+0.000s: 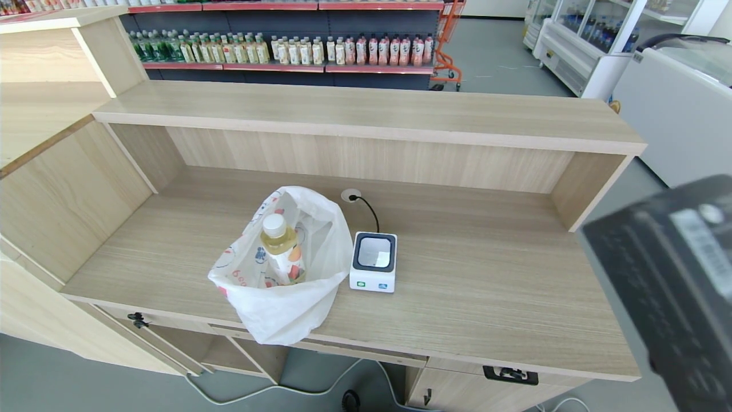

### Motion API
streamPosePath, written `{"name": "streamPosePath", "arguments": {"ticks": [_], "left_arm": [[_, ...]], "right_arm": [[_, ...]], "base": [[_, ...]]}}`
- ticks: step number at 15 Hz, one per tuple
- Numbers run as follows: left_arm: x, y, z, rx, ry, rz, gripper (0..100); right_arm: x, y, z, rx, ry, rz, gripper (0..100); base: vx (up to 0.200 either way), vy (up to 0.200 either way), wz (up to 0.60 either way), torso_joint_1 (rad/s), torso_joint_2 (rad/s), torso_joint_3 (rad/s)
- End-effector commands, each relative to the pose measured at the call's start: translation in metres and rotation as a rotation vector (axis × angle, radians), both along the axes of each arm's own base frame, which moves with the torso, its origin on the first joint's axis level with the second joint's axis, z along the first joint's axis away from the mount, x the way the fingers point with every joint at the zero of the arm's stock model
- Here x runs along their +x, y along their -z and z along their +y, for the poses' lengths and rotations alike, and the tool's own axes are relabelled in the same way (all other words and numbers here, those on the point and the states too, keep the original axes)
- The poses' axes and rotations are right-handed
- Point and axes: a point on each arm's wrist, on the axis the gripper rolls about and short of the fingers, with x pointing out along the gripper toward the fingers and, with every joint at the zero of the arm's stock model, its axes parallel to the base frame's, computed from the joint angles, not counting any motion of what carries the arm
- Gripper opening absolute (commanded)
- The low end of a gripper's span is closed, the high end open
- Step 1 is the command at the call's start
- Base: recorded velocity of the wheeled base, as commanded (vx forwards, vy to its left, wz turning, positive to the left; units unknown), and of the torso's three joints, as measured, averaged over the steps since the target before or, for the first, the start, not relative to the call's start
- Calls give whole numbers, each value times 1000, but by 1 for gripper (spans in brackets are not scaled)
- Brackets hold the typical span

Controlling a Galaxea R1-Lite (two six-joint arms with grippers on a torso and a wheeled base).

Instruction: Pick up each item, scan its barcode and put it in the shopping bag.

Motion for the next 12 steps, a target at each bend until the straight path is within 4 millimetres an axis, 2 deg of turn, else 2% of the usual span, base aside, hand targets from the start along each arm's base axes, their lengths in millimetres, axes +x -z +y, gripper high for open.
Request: {"name": "streamPosePath", "arguments": {"ticks": [1, 2, 4, 5, 6, 9, 10, 12], "left_arm": [[0, 0, 0, 0, 0, 2, 100], [0, 0, 0, 0, 0, 0, 100], [0, 0, 0, 0, 0, 2, 100], [0, 0, 0, 0, 0, 2, 100], [0, 0, 0, 0, 0, 2, 100], [0, 0, 0, 0, 0, 2, 100], [0, 0, 0, 0, 0, 2, 100], [0, 0, 0, 0, 0, 2, 100]], "right_arm": [[19, 5, -17, 301, 406, 778, 0], [26, 0, -17, 496, 462, 992, 0], [40, 9, -31, 805, 486, 1302, 0], [43, 11, -33, 853, 495, 1344, 0], [56, 16, -41, 982, 530, 1435, 0], [75, 4, -37, 1217, 363, 1670, 0], [79, 3, -36, 1246, 350, 1709, 0], [102, 5, -32, 1394, 290, 1879, 0]], "base": [[0, 0, 0, 0, 0, 0], [0, 0, 0, 0, 0, 0], [0, 0, 0, 0, 0, 0], [0, 0, 0, 0, 0, 0], [0, 0, 0, 0, 0, 0], [0, 0, 0, 0, 0, 0], [0, 0, 0, 0, 0, 0], [0, 0, 0, 0, 0, 0]]}}
